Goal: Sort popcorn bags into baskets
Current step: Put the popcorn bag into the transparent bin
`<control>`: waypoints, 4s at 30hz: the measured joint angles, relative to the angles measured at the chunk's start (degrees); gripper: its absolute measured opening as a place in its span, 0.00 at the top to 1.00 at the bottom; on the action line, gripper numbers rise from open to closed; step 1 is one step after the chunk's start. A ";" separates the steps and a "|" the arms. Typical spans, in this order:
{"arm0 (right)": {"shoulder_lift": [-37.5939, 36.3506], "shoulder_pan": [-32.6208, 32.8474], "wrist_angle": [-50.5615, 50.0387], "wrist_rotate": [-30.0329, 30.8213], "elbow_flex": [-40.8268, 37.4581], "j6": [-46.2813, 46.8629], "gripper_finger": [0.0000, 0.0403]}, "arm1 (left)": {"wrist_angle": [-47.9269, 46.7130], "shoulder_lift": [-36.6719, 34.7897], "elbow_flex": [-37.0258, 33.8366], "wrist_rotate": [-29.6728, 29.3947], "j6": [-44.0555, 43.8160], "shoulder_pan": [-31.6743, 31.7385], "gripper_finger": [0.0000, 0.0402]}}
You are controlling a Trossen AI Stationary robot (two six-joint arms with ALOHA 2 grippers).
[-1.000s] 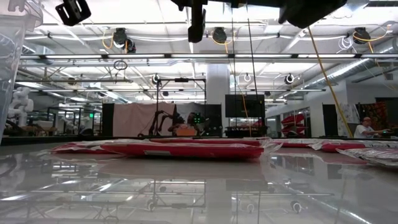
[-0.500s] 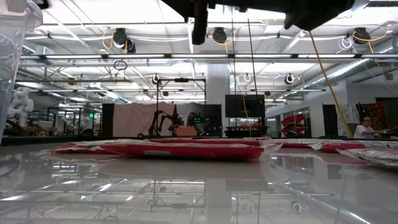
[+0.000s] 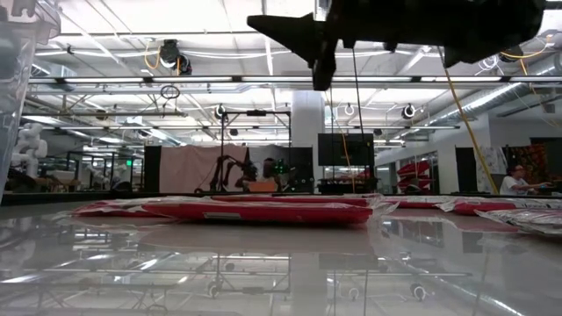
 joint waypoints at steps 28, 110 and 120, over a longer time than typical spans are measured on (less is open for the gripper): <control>-0.37 -0.92 3.01 0.14 -3.03 -1.00 0.54 | -4.16 20.77 0.00 -13.11 -26.52 -19.22 0.89; 14.56 9.46 -22.49 4.44 22.35 -6.30 0.83 | 31.67 28.80 0.20 -7.96 36.19 -9.42 0.67; 14.56 9.39 -22.48 4.46 22.35 -6.06 0.83 | 34.47 33.85 0.20 -8.16 31.67 -15.64 0.91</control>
